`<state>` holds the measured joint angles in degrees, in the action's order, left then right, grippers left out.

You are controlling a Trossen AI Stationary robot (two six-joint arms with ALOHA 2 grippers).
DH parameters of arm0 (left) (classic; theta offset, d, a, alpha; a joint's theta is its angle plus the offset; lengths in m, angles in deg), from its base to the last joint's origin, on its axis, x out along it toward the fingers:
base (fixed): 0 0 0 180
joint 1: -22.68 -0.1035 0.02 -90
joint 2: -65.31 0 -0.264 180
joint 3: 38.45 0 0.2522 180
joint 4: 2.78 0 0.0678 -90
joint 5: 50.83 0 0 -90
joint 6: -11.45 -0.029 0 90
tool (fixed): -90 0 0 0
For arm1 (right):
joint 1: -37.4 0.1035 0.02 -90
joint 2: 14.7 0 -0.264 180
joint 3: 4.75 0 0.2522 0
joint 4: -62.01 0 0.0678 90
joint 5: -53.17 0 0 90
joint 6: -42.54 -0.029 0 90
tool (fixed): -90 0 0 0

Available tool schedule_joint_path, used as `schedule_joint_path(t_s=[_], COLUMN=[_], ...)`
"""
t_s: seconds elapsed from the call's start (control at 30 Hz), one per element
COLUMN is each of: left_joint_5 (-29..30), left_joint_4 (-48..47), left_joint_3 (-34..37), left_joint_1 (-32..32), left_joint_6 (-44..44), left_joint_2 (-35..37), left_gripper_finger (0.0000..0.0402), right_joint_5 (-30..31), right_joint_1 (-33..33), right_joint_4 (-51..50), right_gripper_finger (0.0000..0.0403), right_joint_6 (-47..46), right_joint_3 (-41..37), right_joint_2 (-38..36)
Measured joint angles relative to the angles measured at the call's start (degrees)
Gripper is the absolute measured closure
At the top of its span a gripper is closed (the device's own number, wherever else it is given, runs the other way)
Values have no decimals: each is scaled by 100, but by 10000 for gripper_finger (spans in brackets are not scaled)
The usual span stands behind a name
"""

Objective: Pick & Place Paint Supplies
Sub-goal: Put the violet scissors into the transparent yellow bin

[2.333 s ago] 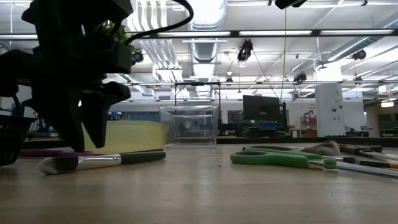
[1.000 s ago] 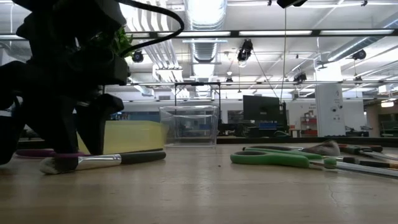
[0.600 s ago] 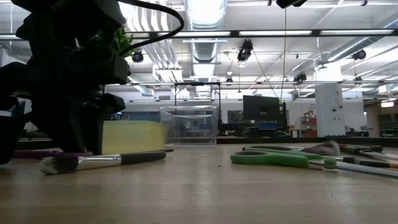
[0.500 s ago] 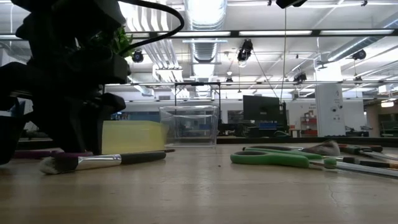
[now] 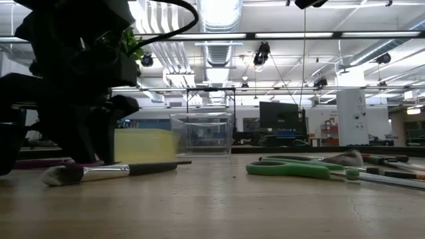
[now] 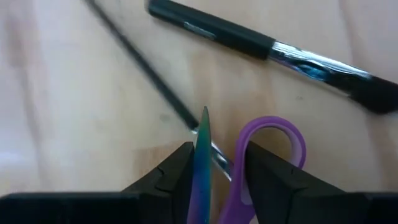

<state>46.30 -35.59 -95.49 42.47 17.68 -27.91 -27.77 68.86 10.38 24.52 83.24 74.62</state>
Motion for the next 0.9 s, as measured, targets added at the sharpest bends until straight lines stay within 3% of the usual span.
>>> schedule_joint_path(t_s=[0.23,0.6,0.7,0.83,0.9], left_joint_5=[625,1385,2205,3821,4229], left_joint_4=[-682,-653,-587,-605,-644], left_joint_3=[-615,-1541,-1757,-1831,-1829], left_joint_1=[-7,-28,-57,-247,-461], left_joint_6=[-354,-646,-483,240,539], left_joint_2=[1,505,778,1247,1490], left_gripper_finger=[267,267,267,268,268], right_joint_5=[0,3,2,4,3], right_joint_1=[0,2,2,2,2], right_joint_4=[-2,-33,-35,-39,-41], right_gripper_finger=[62,62,62,62,62], right_joint_6=[0,-28,-42,-45,-69], right_joint_3=[0,0,0,0,0], right_joint_2=[0,0,0,0,0])
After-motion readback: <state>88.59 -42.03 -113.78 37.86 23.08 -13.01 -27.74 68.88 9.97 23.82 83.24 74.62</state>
